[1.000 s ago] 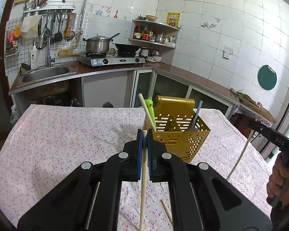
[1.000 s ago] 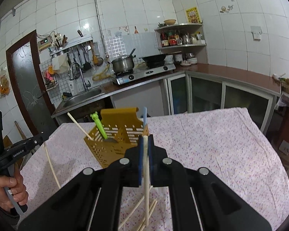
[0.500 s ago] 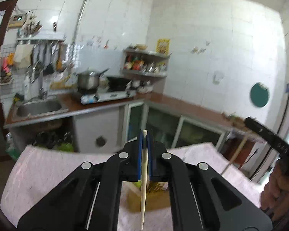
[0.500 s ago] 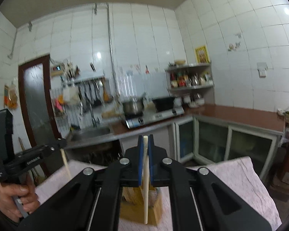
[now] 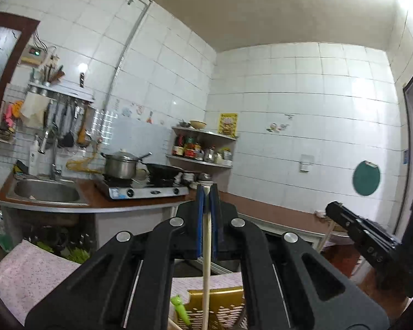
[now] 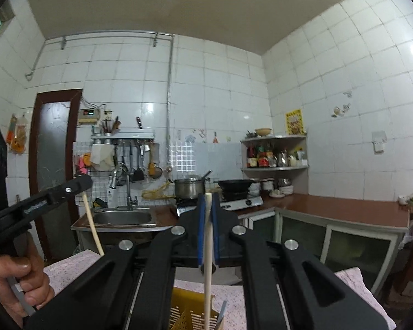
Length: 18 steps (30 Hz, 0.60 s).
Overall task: Organize utensils
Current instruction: 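Carry the chopsticks in both tools up over the yellow caddy, then open both tools to drop the chopsticks into the yellow caddy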
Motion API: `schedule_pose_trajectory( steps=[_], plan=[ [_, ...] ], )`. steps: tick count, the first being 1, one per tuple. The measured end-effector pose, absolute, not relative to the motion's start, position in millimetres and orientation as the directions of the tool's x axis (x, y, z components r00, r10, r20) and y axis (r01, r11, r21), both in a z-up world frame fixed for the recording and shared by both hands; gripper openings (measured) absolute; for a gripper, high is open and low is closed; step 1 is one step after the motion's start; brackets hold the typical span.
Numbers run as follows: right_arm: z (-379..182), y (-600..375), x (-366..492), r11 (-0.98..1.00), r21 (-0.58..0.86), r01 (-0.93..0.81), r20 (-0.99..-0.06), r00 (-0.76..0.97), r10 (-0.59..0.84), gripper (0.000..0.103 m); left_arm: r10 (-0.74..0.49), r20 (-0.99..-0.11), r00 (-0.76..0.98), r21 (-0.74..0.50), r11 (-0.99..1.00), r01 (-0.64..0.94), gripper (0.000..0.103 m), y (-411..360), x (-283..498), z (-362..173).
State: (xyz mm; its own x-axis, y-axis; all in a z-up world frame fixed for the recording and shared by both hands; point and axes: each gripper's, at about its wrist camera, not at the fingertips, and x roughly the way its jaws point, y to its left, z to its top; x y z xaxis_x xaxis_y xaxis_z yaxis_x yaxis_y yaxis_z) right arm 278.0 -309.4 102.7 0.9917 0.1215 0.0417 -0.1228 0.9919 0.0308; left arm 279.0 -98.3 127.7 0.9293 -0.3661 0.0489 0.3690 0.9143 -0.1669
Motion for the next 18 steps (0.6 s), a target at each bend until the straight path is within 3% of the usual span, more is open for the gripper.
schedule_pose_trajectory(
  steps=[6, 18],
  plan=[
    [88, -305, 295, 0.990, 0.031, -0.141, 0.034, 0.990, 0.140, 0.005, -0.364, 0.041, 0.931, -0.178, 0.914, 0.365, 0.003, -107, 303, 111],
    [65, -306, 321, 0.990, 0.036, -0.136, -0.059, 0.989, 0.137, 0.005, -0.396, -0.120, 0.910, -0.148, 0.914, 0.378, 0.003, -129, 341, 74]
  ],
)
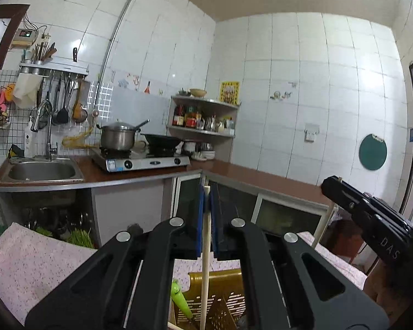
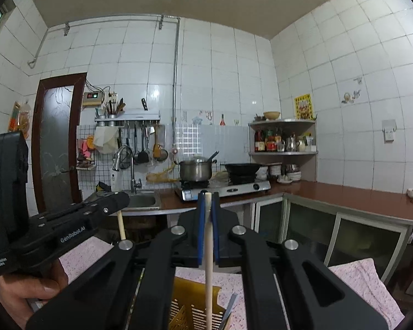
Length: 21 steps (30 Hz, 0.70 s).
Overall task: Organize utensils
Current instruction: 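Open both tools to drop the chopsticks into the yellow caddy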
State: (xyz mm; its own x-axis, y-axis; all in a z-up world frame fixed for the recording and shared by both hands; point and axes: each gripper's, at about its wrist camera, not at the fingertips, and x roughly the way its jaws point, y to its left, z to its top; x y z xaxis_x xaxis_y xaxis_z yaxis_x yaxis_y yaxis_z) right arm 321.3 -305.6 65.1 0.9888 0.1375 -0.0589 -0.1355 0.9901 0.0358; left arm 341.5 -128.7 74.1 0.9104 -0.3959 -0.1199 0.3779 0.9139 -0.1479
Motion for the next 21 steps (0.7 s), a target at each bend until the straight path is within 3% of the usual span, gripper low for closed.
schedule_pose_trajectory(
  steps=[6, 10, 17, 19, 21],
  plan=[
    [62, -306, 326, 0.991, 0.040, -0.129, -0.082, 0.988, 0.132, 0.006, -0.385, -0.173, 0.907, -0.148, 0.920, 0.363, 0.005, -131, 345, 69],
    [61, -308, 326, 0.990, 0.055, -0.128, -0.088, 0.987, 0.133, 0.006, -0.371, -0.185, 0.910, -0.157, 0.925, 0.345, 0.029, -127, 346, 71],
    [65, -316, 320, 0.992, 0.068, -0.102, -0.076, 0.991, 0.108, 0.007, -0.366, -0.185, 0.912, -0.163, 0.927, 0.338, 0.039, -120, 342, 76],
    [69, -319, 318, 0.993, 0.077, -0.091, -0.083, 0.992, 0.097, 0.012, -0.363, -0.186, 0.913, -0.167, 0.927, 0.335, 0.042, -117, 341, 78],
    [74, -322, 316, 0.994, 0.085, -0.069, -0.095, 0.992, 0.077, 0.039, -0.354, -0.191, 0.916, -0.169, 0.931, 0.324, 0.044, -114, 341, 82]
  ],
)
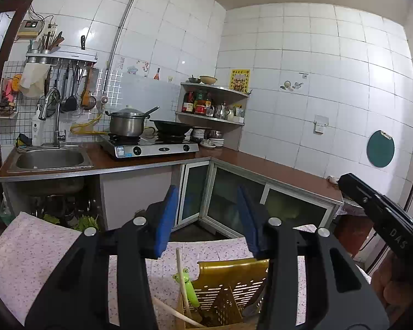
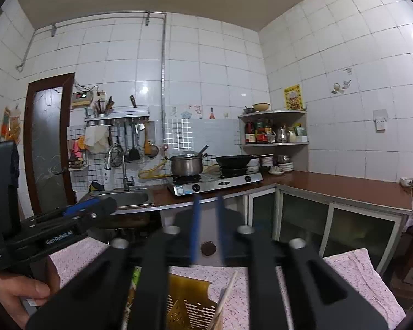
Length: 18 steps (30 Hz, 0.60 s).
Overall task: Organize utensils
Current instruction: 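Open both tools to drop the chopsticks into the yellow caddy, then lower both tools to the chopsticks on the cloth and grasp one each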
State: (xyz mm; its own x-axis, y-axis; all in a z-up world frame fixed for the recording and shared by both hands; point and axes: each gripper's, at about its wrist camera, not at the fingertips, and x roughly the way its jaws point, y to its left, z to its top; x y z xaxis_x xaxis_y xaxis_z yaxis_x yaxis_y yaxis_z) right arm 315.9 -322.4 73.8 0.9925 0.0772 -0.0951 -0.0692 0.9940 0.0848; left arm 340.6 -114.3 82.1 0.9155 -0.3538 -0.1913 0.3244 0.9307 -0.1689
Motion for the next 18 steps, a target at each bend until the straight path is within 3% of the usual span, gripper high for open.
schedule_pose_trajectory(
  steps=[9, 14, 18],
  plan=[
    [62, -351, 276, 0.994, 0.105, 0.038, -0.232, 0.973, -0.013, 0.039, -0.262, -0.277, 0.924, -0.100, 0.965, 0.244, 0.046, -92, 294, 79],
    [0, -366, 251, 0.989, 0.102, 0.106, -0.430, 0.901, -0.053, 0.039, -0.218, -0.425, 0.879, -0.089, 0.976, 0.199, 0.047, -78, 267, 24],
    [-78, -370, 244, 0.979, 0.170, 0.117, -0.612, 0.791, 0.012, 0.039, -0.230, -0.576, 0.784, -0.113, 0.973, 0.202, 0.047, -79, 251, -45]
  ],
)
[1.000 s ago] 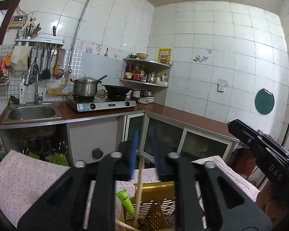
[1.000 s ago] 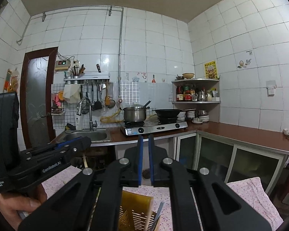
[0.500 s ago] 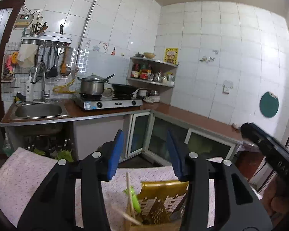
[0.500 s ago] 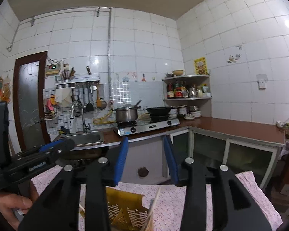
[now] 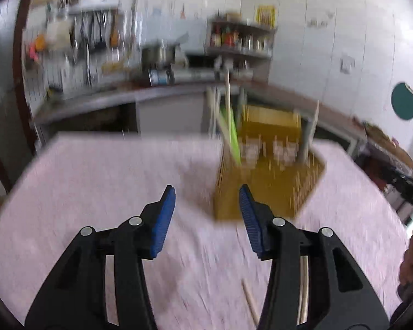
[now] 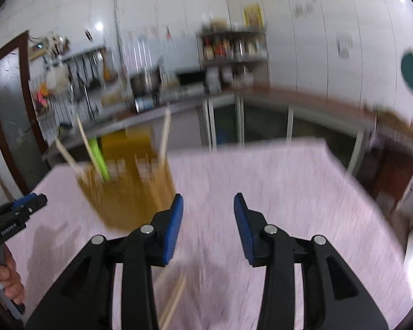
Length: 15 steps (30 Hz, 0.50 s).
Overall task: Organize utensils
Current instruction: 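Lower both tools to the chopsticks on the cloth and grasp one each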
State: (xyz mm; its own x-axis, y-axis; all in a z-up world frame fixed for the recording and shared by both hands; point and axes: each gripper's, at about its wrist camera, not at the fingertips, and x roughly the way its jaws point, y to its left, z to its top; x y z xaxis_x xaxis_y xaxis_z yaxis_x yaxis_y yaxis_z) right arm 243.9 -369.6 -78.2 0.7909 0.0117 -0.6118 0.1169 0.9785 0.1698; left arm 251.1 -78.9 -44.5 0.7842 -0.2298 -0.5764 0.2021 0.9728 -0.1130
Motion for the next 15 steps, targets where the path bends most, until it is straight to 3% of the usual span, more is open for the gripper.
schedule_pose_trajectory(
  steps=[6, 15],
  plan=[
    [-138, -358, 243, 0.979, 0.146, 0.141, -0.730, 0.683, 0.011, 0.038, -0.279, -0.700, 0.657, -0.138, 0.956, 0.259, 0.047, -96, 238, -103],
    [-165, -331, 249, 0.986, 0.103, 0.133, -0.783, 0.622, -0.002, 0.038, -0.262, -0.761, 0.594, -0.101, 0.952, 0.290, 0.047, -105, 230, -133]
  ],
)
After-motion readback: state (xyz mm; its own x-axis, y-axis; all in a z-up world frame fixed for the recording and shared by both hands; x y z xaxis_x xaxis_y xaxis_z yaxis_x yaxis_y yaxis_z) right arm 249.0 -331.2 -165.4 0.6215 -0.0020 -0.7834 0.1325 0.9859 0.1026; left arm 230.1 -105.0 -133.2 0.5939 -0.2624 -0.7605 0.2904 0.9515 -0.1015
